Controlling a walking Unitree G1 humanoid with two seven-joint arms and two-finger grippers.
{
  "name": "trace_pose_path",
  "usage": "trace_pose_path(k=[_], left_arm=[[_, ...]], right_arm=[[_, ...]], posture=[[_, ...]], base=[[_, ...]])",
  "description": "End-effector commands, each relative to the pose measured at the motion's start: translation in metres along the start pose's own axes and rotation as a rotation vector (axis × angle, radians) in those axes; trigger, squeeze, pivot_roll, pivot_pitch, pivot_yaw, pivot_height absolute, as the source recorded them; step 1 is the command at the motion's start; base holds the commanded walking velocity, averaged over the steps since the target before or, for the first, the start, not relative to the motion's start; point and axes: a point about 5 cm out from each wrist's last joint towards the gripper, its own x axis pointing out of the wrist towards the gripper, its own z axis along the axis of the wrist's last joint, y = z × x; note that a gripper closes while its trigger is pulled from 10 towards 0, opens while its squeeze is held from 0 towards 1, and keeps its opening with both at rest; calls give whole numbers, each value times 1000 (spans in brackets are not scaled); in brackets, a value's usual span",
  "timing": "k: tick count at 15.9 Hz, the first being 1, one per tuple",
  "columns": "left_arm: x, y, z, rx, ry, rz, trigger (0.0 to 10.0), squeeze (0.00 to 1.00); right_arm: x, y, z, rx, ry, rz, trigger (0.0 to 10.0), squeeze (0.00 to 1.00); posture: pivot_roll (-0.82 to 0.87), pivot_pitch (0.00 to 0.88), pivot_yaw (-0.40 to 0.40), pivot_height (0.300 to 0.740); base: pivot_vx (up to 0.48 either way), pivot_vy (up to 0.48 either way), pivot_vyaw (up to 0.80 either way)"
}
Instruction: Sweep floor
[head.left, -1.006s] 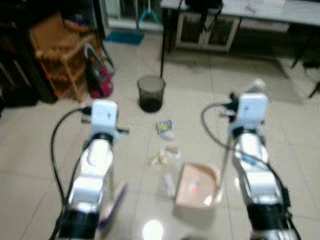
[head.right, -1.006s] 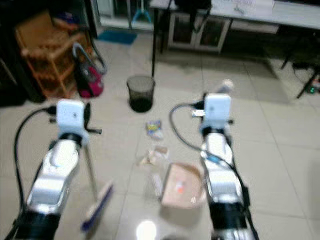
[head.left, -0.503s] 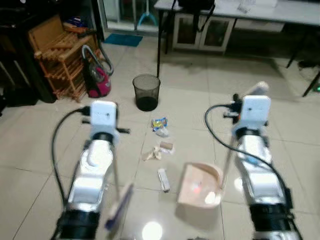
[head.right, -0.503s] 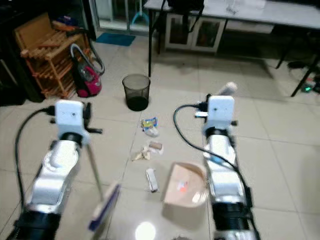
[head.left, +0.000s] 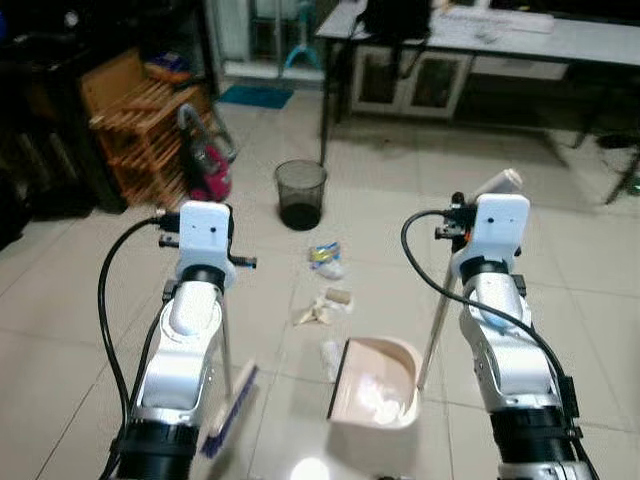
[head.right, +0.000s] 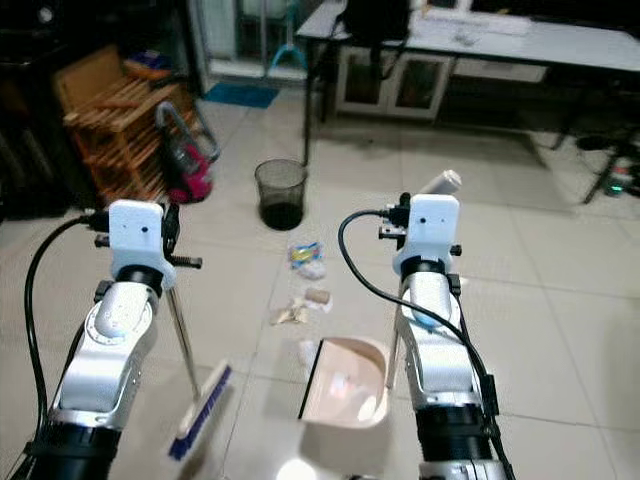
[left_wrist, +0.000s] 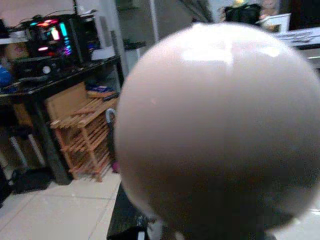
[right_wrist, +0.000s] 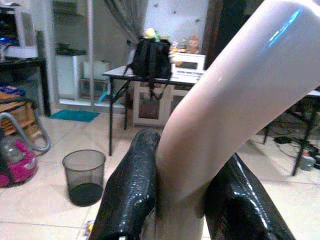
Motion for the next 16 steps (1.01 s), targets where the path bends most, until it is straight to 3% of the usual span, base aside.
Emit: trace_pose_path(k=[1,10,14,16], left_arm=[[0,-1,13,-4,-63,-6,10000,0],[-1,2,11,-10,-54,5,10000,0],[0,2,9,-6,-47,3,10000,0],[1,3,8,3,-46,2,10000,0]], right_arm=[[1,-1,7,-11,-32,-2,10000,0],[2,-1,6,-2,-7,1,10000,0],[3,-3,3,-2,7,-11,10000,0],[4,-3,2,-11,8,-19,10000,0]], posture=[[-25,6,-7,740],[-26,20,-16,740],[-21,24,-16,740],[-16,27,-13,740]], base=[[368,0,0],[388,0,0],[398,0,-758],[398,0,0]])
